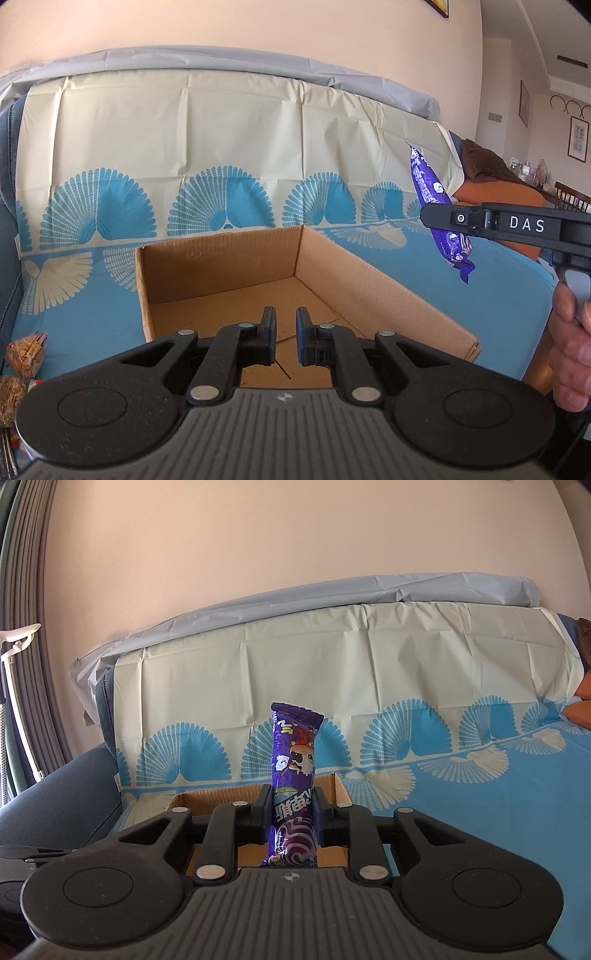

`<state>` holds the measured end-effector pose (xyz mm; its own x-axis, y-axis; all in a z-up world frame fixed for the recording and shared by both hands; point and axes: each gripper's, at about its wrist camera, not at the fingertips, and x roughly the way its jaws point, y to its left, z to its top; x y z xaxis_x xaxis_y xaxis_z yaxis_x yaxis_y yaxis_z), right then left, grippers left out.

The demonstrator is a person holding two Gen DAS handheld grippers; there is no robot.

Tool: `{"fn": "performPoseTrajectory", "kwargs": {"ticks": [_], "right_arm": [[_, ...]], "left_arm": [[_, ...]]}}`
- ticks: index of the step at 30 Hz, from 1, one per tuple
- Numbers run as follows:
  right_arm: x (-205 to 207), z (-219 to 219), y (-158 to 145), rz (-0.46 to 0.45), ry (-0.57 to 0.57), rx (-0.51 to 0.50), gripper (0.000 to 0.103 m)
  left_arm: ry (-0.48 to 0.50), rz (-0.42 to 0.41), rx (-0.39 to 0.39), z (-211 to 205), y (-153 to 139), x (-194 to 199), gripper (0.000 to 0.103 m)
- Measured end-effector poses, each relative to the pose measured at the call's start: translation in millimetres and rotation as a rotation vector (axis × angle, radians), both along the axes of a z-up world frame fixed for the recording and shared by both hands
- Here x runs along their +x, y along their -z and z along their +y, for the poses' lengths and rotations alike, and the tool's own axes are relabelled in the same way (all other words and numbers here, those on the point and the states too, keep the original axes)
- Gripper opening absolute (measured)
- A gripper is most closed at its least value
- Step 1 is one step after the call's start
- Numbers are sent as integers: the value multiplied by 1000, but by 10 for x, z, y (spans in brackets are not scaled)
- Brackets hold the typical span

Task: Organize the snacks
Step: 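Open both grippers to drop the bars into the box, then move both tools back to the snack pile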

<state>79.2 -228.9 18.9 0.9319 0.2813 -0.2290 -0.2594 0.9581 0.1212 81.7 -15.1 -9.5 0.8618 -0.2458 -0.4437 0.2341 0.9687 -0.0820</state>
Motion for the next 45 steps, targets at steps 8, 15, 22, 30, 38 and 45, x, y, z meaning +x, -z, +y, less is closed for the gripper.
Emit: {"fn": "performPoseTrajectory", "kwargs": {"ticks": [8,15,22,30,38,45], "right_arm": [[30,102,31,26,20,-55,66],[30,110,39,30,36,-57,66],[-27,250,29,12,33,-76,66],[-106,498,0,8,-8,-36,57],[-253,1012,14,20,-150,11,36],[-397,1640,107,50,-279,5,36]], "left_arm": [[-16,19,11,16,23,14,33],[-49,-26,9,132,1,-32,33],[-105,-42,-24,392,-23,-92,33],[-167,-57,20,851,-195,-362,25],[-194,-41,204,1412,-429,-647,12],[-369,0,106,1941,-367,-803,13]]}}
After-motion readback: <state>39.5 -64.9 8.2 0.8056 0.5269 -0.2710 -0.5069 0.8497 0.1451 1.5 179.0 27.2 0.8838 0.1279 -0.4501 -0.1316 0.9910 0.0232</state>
